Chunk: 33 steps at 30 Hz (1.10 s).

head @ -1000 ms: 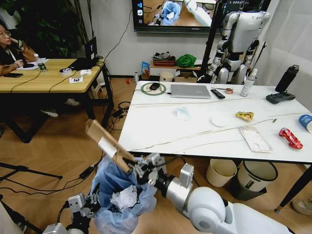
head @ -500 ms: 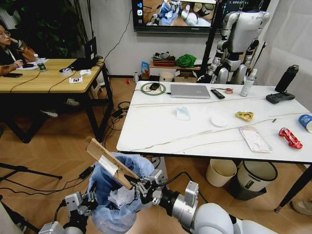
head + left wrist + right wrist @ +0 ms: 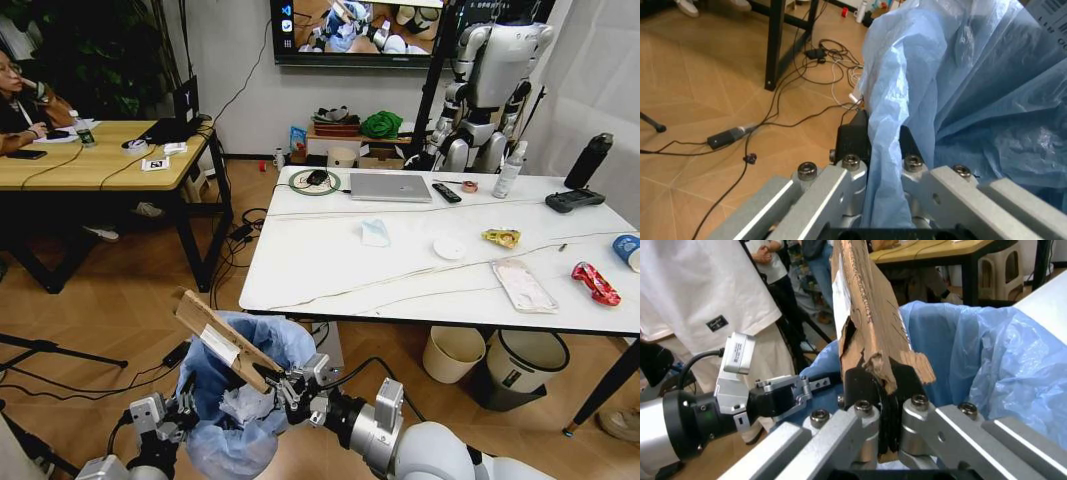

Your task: Pick up the trash bin and place the trash from the table into it.

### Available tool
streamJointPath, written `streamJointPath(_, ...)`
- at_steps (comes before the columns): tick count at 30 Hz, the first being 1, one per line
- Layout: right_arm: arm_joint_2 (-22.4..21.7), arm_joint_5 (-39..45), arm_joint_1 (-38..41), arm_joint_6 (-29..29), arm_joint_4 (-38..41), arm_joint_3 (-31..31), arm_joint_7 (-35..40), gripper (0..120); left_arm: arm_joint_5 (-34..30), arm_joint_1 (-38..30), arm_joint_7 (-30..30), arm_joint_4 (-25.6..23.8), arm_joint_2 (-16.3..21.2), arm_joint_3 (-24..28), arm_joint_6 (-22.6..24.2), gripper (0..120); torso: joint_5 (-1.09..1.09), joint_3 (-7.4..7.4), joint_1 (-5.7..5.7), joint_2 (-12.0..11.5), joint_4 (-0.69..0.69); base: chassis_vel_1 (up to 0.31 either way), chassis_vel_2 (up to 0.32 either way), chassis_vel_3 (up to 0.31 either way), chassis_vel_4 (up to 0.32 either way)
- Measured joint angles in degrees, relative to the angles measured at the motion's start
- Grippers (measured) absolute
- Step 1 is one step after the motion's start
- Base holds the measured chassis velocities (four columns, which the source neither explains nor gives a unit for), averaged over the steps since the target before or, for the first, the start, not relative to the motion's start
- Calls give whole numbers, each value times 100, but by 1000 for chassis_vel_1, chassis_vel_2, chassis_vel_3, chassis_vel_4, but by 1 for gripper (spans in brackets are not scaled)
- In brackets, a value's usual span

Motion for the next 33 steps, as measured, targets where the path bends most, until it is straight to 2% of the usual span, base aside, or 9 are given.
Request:
streamJointPath(18,51,-89,-25,-45,18,-58,-37,0,-27,1,1,-38,-25,-44,-7,0,-1,0,0,0,0,0,0,0,0)
streamJointPath(20,57,-118,-38,-65,-2,-58,-37,8,-36,1,1,-40,-26,-35,-7,0,0,0,0,0,0,0,0,0,0)
streamJointPath(22,62,-127,-44,-68,-11,-58,-37,12,-37,0,0,-40,-26,-31,-7,0,0,0,0,0,0,0,0,0,0)
streamJointPath(28,64,-230,-116,-72,-34,-32,-37,37,-70,-6,-7,-39,-13,-39,0,0,0,0,0,0,0,0,0,0,0)
streamJointPath(30,62,-233,-117,-72,-35,-29,-37,41,-76,-7,-10,-39,-12,-40,3,0,0,0,0,0,0,0,0,0,0)
streamJointPath(33,52,-243,-117,-70,-35,-15,-37,54,-96,-17,-21,-40,-11,-40,15,0,0,0,0,0,0,0,0,0,0)
